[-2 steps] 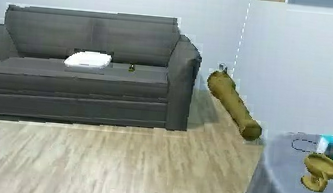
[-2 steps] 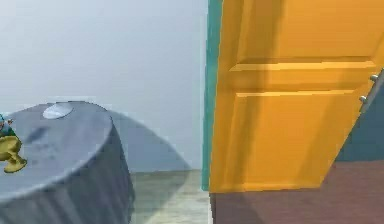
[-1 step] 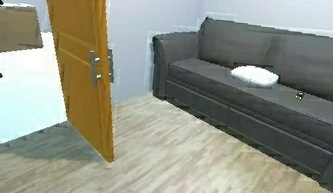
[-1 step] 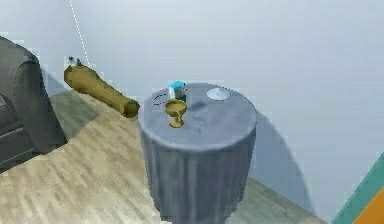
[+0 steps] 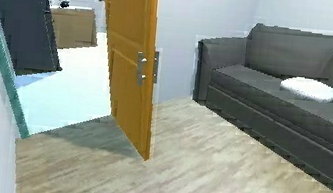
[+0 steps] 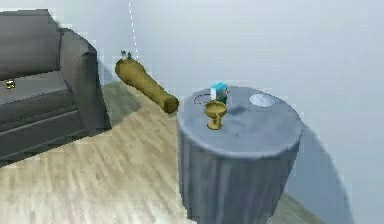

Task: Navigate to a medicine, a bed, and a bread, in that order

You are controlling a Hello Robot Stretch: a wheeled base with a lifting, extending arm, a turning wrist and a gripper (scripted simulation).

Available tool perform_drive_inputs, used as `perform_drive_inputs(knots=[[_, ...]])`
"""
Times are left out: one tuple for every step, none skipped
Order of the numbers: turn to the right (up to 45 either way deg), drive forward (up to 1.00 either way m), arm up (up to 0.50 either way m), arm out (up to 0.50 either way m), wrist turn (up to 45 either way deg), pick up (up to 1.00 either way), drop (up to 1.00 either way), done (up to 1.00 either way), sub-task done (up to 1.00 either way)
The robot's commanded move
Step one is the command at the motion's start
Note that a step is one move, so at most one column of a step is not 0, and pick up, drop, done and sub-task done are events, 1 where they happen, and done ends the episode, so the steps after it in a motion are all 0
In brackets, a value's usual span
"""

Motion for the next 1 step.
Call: perform_drive_inputs(knots=[[0.0, 0.85, 0.00, 0.00, 0.0, 0.00, 0.00, 0.00, 0.00]])
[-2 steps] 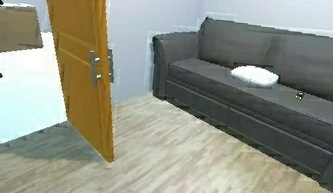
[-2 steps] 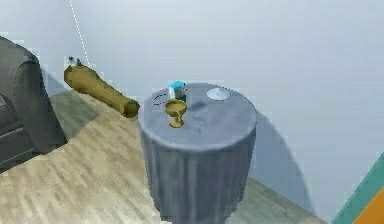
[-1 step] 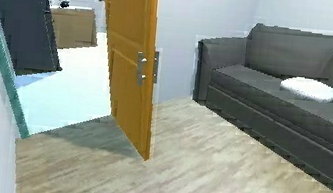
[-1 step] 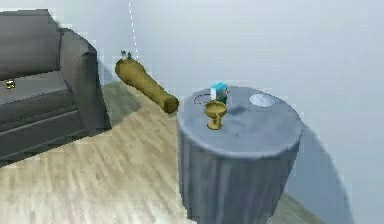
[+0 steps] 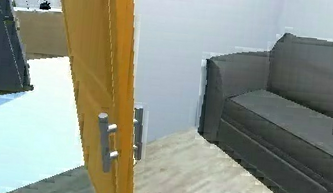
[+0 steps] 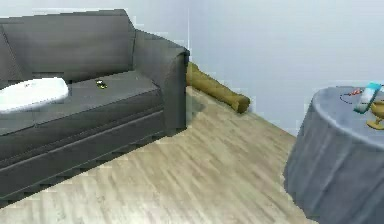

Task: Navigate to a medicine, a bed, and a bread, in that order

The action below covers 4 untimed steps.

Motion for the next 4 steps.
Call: perform_drive_inputs(knots=[[-36.0, 0.00, 0.00, 0.00, 0.0, 0.00, 0.00, 0.00, 0.00], [0.0, 0.05, 0.00, 0.00, 0.0, 0.00, 0.00, 0.00, 0.00], [-12.0, 0.00, 0.00, 0.00, 0.0, 0.00, 0.00, 0.00, 0.00], [0.0, 0.60, 0.00, 0.00, 0.0, 0.00, 0.00, 0.00, 0.00]])
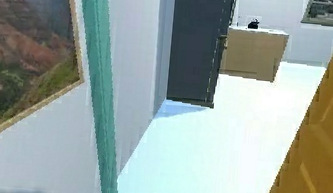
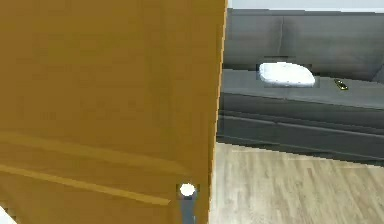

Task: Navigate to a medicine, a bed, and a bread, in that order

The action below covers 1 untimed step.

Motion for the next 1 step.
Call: perform_drive_inputs(knots=[[18.0, 0.00, 0.00, 0.00, 0.0, 0.00, 0.00, 0.00, 0.00]])
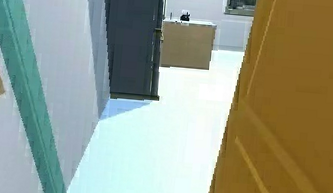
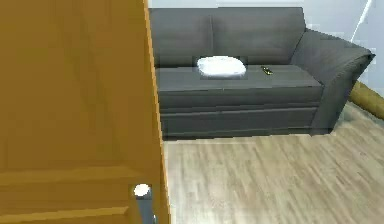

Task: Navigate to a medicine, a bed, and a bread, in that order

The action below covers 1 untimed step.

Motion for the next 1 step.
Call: perform_drive_inputs(knots=[[0.0, 1.00, 0.00, 0.00, 0.0, 0.00, 0.00, 0.00, 0.00]])
